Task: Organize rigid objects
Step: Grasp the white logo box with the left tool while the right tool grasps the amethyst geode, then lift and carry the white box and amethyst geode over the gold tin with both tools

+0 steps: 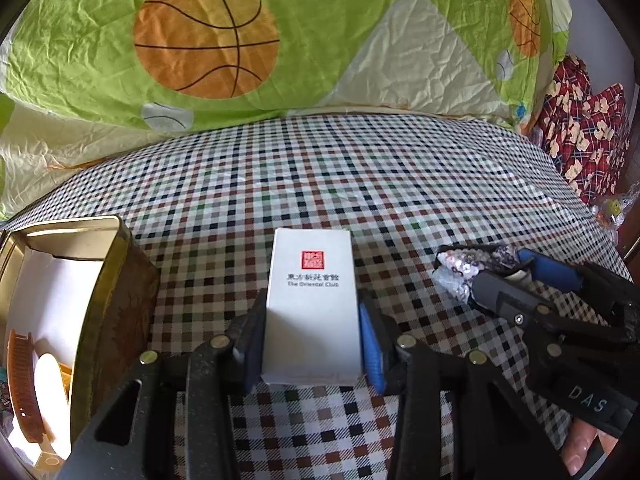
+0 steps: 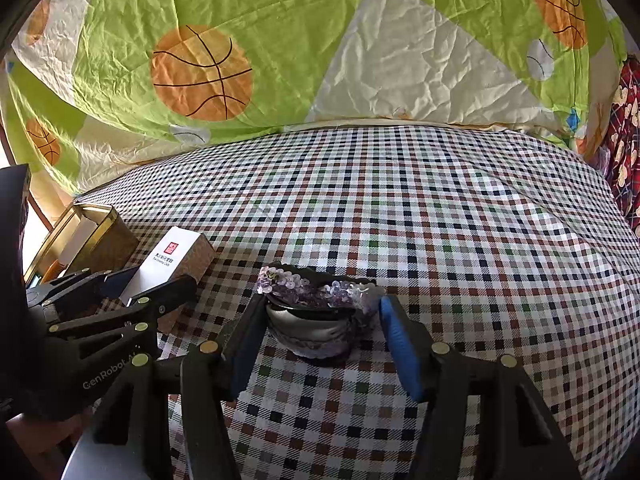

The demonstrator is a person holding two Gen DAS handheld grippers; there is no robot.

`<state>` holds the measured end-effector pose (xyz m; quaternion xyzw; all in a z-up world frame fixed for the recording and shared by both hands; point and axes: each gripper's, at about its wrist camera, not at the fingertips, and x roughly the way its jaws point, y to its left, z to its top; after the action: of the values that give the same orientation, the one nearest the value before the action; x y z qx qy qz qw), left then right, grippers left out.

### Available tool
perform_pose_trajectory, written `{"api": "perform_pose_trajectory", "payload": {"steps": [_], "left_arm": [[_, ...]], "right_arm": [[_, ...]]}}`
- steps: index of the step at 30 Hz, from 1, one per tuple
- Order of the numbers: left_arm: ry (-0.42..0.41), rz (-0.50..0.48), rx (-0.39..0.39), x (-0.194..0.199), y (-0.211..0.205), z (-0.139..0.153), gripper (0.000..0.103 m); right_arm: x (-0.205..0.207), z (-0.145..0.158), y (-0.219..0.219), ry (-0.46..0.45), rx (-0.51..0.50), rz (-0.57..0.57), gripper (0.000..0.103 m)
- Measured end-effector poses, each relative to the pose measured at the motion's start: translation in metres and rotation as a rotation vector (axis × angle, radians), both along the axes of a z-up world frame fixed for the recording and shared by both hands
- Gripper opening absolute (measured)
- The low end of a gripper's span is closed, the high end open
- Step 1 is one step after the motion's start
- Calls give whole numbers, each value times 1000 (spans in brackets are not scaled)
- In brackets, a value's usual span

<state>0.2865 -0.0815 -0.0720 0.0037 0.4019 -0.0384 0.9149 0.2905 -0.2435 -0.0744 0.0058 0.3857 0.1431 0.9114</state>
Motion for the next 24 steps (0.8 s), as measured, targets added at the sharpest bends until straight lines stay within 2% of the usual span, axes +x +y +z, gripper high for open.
{"api": "perform_pose_trajectory", "payload": {"steps": [12, 18, 24], "left_arm": [[-184, 42, 42, -33, 5, 20, 40], [-310, 57, 45, -54, 6, 33, 40], [-374, 85, 52, -65, 9, 39, 40]], "right_arm": [[-23, 18, -8, -143, 25, -1, 59], [-33, 26, -8, -203, 40, 1, 59], [-48, 32, -9, -273, 52, -13, 59]]}}
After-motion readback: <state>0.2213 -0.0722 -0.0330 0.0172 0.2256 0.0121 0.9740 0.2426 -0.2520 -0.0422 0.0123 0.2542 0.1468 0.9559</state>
